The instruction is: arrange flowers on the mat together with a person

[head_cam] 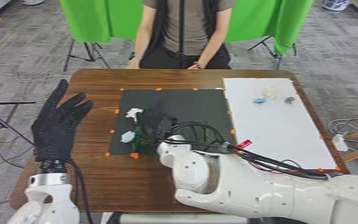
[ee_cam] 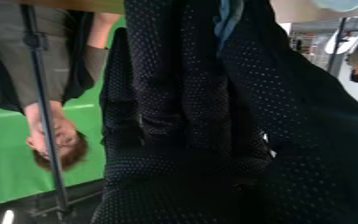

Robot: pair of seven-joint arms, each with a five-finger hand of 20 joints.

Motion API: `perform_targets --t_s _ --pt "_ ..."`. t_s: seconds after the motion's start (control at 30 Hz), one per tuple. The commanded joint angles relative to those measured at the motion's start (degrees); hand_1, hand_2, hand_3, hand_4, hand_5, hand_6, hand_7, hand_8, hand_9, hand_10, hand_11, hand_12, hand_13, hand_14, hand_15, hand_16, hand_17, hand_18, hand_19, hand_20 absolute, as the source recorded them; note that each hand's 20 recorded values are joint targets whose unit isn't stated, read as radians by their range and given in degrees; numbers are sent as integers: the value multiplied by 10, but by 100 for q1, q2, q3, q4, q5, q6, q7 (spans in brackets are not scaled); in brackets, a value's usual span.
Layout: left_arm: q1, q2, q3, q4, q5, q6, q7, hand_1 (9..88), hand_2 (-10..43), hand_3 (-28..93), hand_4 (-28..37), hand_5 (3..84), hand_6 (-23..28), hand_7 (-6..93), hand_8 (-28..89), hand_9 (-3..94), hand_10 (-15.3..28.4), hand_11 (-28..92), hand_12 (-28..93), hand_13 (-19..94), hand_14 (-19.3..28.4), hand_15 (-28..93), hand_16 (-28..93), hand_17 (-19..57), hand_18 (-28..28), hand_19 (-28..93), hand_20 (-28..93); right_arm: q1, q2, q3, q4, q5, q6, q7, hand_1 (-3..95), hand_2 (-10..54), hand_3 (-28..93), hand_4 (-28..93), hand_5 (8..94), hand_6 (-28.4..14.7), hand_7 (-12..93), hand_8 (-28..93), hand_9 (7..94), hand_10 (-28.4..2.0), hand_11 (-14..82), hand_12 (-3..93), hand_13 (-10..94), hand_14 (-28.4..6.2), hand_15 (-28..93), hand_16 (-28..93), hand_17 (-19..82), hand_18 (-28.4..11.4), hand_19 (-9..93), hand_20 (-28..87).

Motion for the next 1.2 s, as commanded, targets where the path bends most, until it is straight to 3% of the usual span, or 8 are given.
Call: perform_targets --t_s 0.03,0.1,0.13,0.3,0.63,0.77,1.03,1.2 --pt "14 -111 -38 30 65 -91 -79 217 87 747 -283 324 51 118 -95 380 181 245 109 311 241 480 -78 -28 254 678 7 -2 11 -26 -119 -235 -249 -60 567 -95 644 -283 785 41 221 -59 837 -88 93 314 674 -65 455 270 202 -145 608 200" --pt "41 -96 -47 20 45 -75 -60 217 87 747 -283 324 52 118 -95 380 182 245 108 311 242 481 -78 -28 254 678 7 -3 26 -36 -154 -268 -313 -82 551 -95 644 -283 768 41 213 -66 812 -94 128 284 661 -78 471 244 191 -150 606 210" --pt "60 -31 -26 11 -14 -34 -17 217 87 747 -283 324 52 118 -95 380 182 245 108 311 241 480 -78 -28 254 678 7 -40 22 0 -156 -310 -391 -108 544 -95 642 -283 758 40 207 -68 799 -97 146 269 653 -86 485 219 186 -152 605 214" --pt "36 -61 -23 18 16 -69 -46 218 88 750 -283 326 53 120 -95 380 182 245 108 312 242 481 -78 -28 254 678 7 -1 1 -66 -147 -356 -524 -11 479 -95 686 -283 718 35 187 -73 735 -116 228 174 623 -104 523 150 164 -163 602 227" --pt "88 -72 -58 -15 23 -34 -60 220 88 753 -282 329 55 121 -95 381 182 245 108 312 241 480 -78 -28 254 677 6 103 -35 -57 -168 -372 -675 117 428 -95 738 -283 654 34 170 -150 706 -131 235 169 606 -113 579 152 152 -178 615 243" --pt "82 -109 -73 -17 49 -53 -99 221 88 755 -280 330 56 120 -95 381 183 245 108 311 241 481 -78 -28 254 677 6 76 37 18 -271 -390 -763 65 412 -95 721 -283 603 24 154 -147 688 -141 246 174 594 -119 610 155 151 -189 624 250" --pt "134 -70 -66 -47 18 12 -78 223 89 754 -275 331 56 121 -95 381 182 246 108 311 241 481 -79 -28 254 678 5 125 44 -8 -399 -342 -779 122 376 -95 711 -283 570 17 145 -143 658 -154 239 167 566 -134 634 147 144 -213 632 258" --pt "139 -134 -101 -43 73 -34 -158 224 90 754 -272 331 57 122 -95 382 182 245 108 311 242 480 -79 -28 255 677 4 71 53 61 -439 -271 -808 78 365 -95 703 -283 561 15 139 -139 665 -157 267 176 561 -139 703 161 144 -222 639 269"
